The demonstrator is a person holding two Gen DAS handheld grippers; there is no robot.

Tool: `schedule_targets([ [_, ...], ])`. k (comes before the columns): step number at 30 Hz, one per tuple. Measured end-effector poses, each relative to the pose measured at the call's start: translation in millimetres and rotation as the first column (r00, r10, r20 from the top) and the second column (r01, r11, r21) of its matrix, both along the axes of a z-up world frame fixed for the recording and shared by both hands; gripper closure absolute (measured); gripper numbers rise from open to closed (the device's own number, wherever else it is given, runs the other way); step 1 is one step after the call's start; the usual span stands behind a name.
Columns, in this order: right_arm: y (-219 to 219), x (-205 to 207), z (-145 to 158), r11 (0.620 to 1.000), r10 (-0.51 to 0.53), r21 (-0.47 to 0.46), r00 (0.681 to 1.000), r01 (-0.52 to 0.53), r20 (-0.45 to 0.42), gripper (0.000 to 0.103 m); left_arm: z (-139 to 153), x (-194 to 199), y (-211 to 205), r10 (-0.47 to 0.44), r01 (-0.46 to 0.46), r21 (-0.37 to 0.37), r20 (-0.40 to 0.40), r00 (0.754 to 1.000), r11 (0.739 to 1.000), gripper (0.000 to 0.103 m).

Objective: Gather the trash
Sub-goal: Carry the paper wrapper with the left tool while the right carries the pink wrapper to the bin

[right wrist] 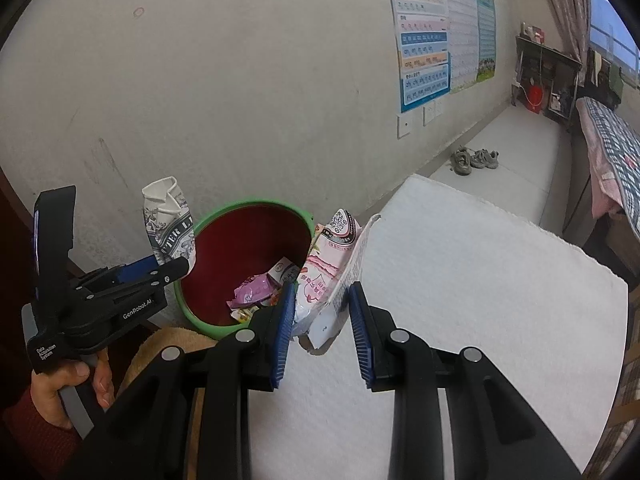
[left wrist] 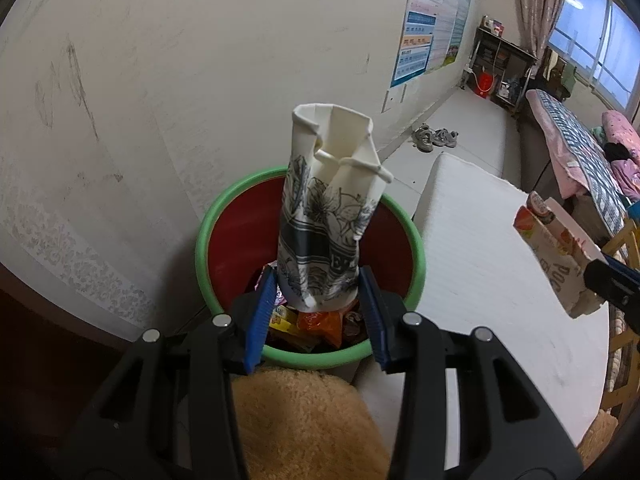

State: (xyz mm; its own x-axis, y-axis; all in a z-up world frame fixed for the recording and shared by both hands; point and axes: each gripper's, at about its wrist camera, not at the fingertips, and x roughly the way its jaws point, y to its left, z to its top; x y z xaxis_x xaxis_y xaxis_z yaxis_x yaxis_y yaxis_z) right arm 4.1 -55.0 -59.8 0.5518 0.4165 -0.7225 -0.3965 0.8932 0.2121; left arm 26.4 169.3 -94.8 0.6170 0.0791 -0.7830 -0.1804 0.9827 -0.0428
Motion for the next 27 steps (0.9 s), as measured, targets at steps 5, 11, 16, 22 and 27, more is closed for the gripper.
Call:
schedule_targets([
  [5,10.8,7.1,-0.1,1.000,0.025,-0.009,1.000,-0.025,0.004,0.075,-3.1,2.9,1.1,0.002,-0.002,0.009,-0.006,1.000,1.000,0.063],
  [11,25.0,9.3,1.8,0.998,0.056,-0.016,0.998,-0.056,0.015,0.075,-5.3,9.7,1.6,0.006,-0.005,0.018,-0.017,1.000,1.000,0.063],
  [16,35.6,11.0,3.9,0.997,0.079,-0.017,0.997,-0.078,0.025,0.075,-11.2,13.7,3.2,0.010,-0.009,0.007,-0.036,0.999,1.000,0.063],
  [22,50.5,16.4,5.8,0.995,0.104,-0.011,0.994,-0.104,0.022,0.075,-16.3,23.5,9.2,0.007,-0.008,-0.012,-0.075,0.997,1.000,0.063],
  [27,61.7,24.0,2.5,0.992,0.122,-0.021,0.992,-0.121,0.014,0.075,-15.0,33.7,12.5,-0.006,0.007,0.004,-0.076,0.997,1.000,0.063],
])
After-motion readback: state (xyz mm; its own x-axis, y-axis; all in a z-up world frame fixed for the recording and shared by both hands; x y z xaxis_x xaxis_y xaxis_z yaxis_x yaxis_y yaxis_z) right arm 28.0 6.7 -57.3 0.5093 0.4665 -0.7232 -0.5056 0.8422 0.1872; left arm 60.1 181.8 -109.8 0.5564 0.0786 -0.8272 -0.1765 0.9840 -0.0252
